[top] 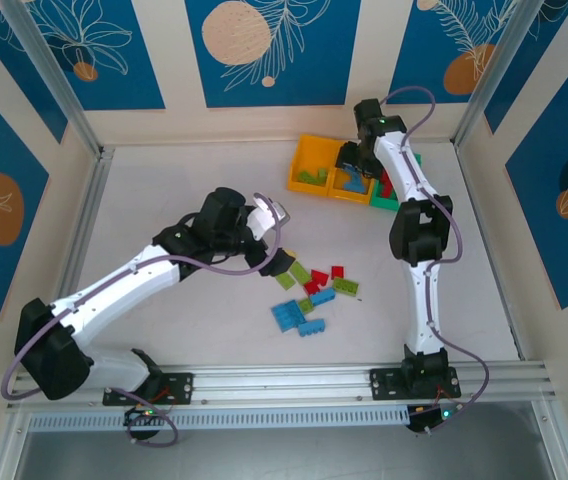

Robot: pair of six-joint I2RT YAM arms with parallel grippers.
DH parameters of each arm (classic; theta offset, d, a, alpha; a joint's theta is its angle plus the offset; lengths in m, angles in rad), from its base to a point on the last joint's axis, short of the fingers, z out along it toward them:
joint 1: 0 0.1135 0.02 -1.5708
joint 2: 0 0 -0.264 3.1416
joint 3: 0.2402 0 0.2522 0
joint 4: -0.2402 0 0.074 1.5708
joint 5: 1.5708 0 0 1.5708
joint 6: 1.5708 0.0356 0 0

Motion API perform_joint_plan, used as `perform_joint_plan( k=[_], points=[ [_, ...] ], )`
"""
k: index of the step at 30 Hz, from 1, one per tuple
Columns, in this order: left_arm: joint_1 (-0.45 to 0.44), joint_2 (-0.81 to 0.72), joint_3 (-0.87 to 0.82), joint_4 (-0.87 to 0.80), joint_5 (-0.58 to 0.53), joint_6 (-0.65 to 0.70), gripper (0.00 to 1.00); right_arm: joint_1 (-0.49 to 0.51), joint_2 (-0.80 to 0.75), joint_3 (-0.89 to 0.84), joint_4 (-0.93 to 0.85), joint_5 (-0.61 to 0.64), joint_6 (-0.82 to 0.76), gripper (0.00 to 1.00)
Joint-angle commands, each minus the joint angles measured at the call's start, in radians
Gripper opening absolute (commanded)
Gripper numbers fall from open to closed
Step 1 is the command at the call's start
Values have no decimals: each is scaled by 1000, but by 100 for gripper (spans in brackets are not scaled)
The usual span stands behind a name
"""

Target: Sort the legos into containers by color

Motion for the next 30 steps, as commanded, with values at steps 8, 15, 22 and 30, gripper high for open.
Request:
perform_joint_plan(
  k=[8, 15, 22, 30],
  points=[
    [-10, 8, 7, 11, -24, 27, 100, 43, -557, -633, 87, -136, -15, 76],
    [-12, 25, -12, 17, 41, 19, 100, 174, -844, -1111, 146, -74, -39, 78],
    [-12, 79, 34, 16, 82, 21, 100, 207, -788, -1184, 77, -118, 20, 79],
    [-16, 68, 14, 27, 93, -3, 100, 233, -731, -1244, 142, -179, 77, 94]
  ],
)
